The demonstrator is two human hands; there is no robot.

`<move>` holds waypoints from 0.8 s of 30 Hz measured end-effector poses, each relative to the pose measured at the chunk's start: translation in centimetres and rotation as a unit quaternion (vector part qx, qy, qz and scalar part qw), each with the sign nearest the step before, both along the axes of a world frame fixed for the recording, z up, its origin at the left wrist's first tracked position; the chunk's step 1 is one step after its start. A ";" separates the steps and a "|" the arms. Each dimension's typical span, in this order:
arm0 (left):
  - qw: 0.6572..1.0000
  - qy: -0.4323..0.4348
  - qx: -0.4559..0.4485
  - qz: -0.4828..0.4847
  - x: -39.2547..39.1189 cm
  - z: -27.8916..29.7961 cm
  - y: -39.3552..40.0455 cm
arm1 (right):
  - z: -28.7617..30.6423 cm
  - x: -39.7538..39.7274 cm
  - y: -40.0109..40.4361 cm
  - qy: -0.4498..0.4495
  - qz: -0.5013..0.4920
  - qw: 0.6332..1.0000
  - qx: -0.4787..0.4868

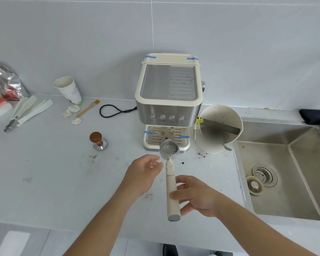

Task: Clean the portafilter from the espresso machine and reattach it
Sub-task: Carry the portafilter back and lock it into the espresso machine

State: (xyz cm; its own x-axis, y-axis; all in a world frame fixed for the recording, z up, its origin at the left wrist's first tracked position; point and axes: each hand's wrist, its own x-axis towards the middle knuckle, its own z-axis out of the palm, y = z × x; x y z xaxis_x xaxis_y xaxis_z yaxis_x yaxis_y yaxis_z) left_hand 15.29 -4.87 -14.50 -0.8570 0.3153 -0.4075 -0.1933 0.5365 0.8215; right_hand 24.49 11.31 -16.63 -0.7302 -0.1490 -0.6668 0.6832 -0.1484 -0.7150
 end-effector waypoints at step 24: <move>0.868 0.422 -0.147 -0.218 -14.9 10.8 7.3 | -1.3 -6.8 1.3 0.052 -0.048 0.997 0.005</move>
